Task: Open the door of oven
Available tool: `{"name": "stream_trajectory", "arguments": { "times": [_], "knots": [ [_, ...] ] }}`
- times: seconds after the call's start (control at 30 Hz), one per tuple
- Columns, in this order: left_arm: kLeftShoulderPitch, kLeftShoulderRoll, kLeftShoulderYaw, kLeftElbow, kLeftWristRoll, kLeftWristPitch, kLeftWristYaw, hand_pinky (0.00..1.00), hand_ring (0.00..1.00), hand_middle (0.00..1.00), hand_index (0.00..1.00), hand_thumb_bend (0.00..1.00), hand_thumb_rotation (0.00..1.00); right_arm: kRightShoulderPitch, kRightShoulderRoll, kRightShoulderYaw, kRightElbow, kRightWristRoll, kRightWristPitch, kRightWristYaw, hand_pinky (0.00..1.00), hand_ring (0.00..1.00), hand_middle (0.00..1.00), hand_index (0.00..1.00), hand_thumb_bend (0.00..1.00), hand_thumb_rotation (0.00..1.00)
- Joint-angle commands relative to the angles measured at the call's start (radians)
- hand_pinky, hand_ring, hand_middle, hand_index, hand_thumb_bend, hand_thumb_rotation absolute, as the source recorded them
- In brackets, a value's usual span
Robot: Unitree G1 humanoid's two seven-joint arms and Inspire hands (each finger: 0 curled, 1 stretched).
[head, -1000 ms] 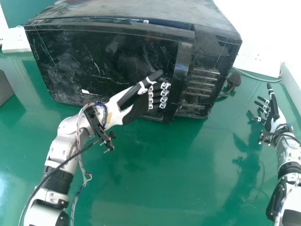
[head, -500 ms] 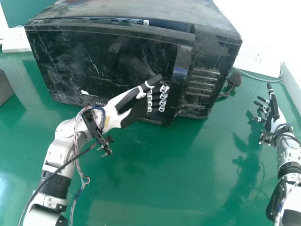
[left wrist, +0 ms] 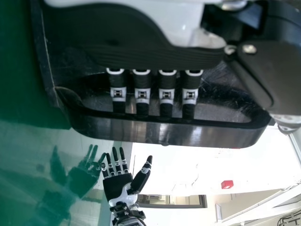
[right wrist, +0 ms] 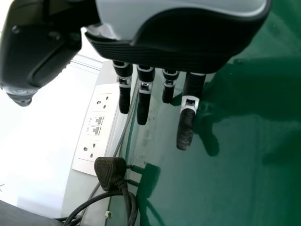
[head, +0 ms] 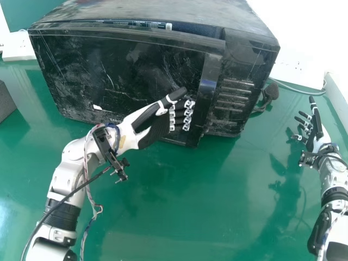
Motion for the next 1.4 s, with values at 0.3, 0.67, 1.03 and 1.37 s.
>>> {"name": "stream_trajectory", "arguments": {
  "times": [0.3,0.67,1.03,1.37],
  "knots": [
    [0.024,-0.008,-0.004,-0.062,-0.066,-0.002,-0.066,0.28,0.37,0.5,0.63,1.0,0.83,0.052,0.034,0.003,0.037,-0.007,0.052,0.0,0.67,0.73,0.81,0.85,1.0,0.99],
    [0.073,0.025,-0.002,-0.163,-0.096,0.064,-0.071,0.29,0.37,0.49,0.63,1.0,0.81,0.053,0.033,0.002,0.037,-0.007,0.053,0.011,0.75,0.79,0.82,0.85,1.0,0.98],
    [0.111,0.04,0.012,-0.261,-0.138,0.114,-0.051,0.25,0.33,0.43,0.61,1.0,0.81,0.056,0.033,0.007,0.036,-0.012,0.044,0.012,0.71,0.78,0.82,0.86,1.0,0.97],
    [0.146,0.064,0.029,-0.372,-0.175,0.164,-0.02,0.23,0.33,0.44,0.6,1.0,0.86,0.057,0.028,0.012,0.036,-0.014,0.042,0.014,0.64,0.72,0.8,0.83,1.0,0.96]
  ]
}}
